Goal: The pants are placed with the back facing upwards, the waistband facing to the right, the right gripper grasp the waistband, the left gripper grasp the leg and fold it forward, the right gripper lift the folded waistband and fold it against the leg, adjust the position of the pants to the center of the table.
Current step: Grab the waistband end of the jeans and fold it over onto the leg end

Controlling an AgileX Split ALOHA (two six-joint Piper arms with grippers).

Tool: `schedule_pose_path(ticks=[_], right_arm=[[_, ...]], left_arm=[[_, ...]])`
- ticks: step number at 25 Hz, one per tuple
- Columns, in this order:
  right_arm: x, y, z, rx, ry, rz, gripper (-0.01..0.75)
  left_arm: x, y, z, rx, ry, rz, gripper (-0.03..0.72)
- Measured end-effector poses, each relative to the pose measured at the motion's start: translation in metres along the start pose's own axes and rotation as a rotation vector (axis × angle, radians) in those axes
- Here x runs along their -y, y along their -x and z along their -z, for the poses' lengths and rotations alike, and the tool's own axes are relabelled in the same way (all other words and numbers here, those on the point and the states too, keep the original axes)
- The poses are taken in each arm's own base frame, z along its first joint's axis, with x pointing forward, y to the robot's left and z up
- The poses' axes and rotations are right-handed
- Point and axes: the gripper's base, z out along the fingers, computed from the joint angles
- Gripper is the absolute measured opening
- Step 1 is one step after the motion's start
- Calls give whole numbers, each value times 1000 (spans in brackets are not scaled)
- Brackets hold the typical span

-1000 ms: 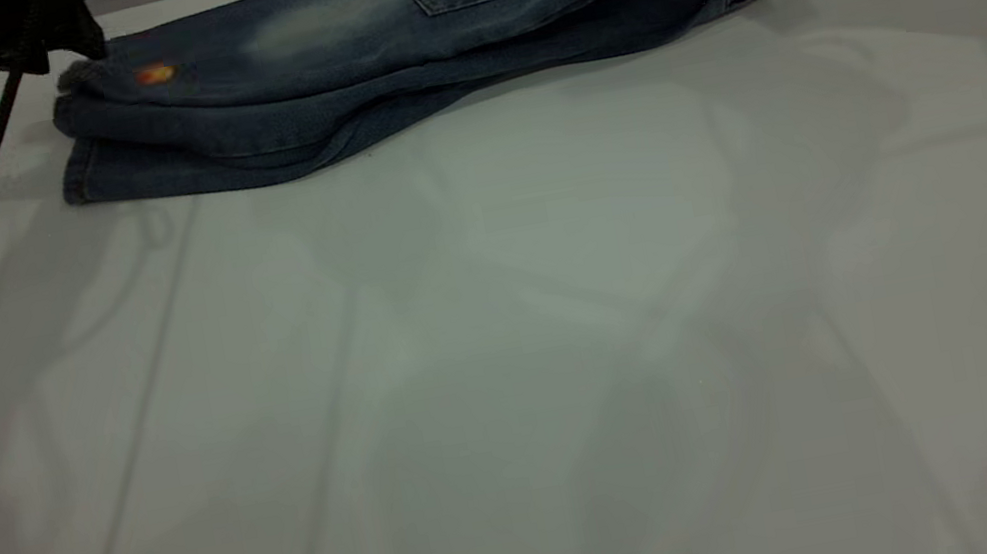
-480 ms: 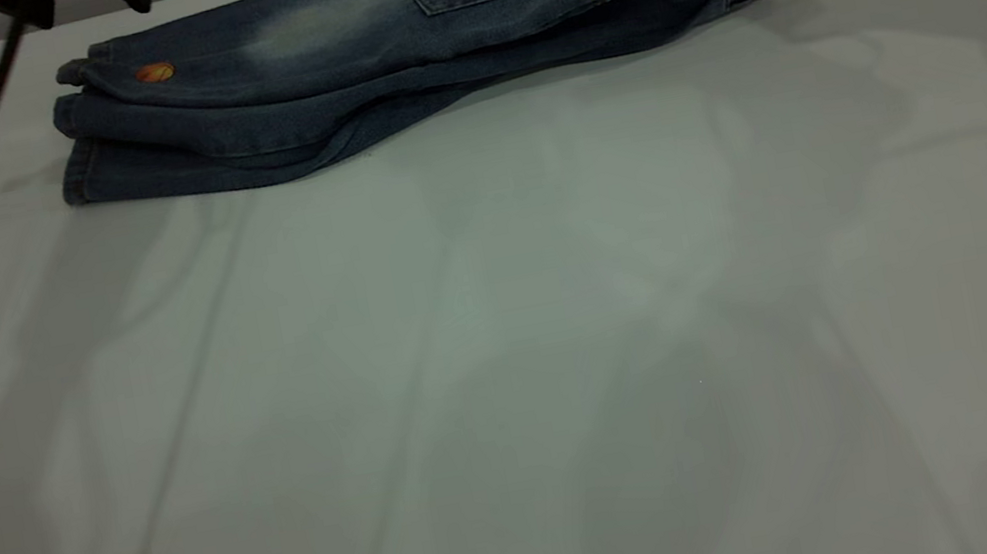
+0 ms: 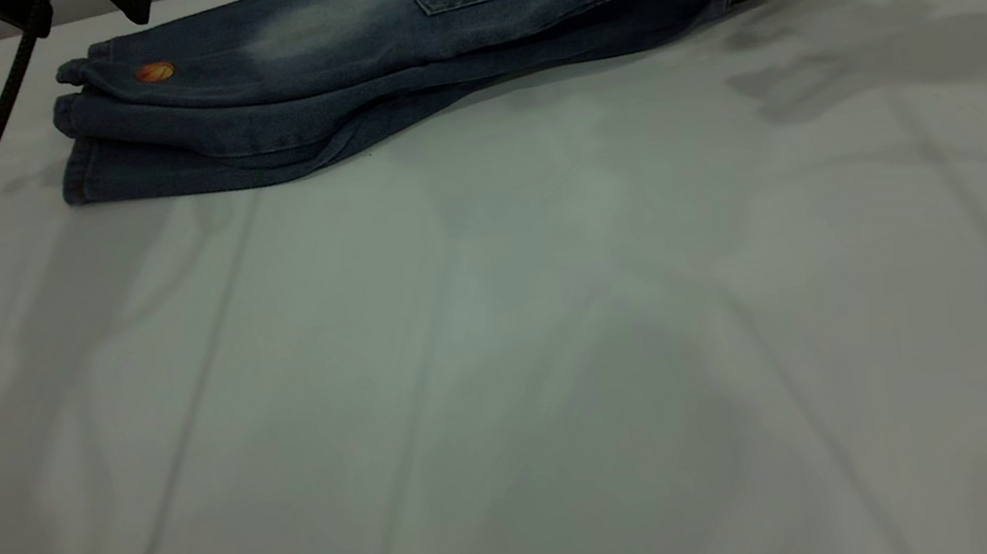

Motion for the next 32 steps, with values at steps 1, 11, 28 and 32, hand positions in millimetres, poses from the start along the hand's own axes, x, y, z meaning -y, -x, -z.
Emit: schedule_pose_path(ticks=[1,11,28,32], right_arm=[[-8,2,-7,-1,-12,29,529],[-25,9,-50,110,-222,112,528],[-30,69,-30,408,-123,-264,528],[-38,62,-31,319,27,-254,521]], left_arm=[[0,0,0,0,0,0,556],[1,0,0,2,-7,11,556],[1,1,0,13,-7,11,556],[1,1,0,12,-7,-4,556]])
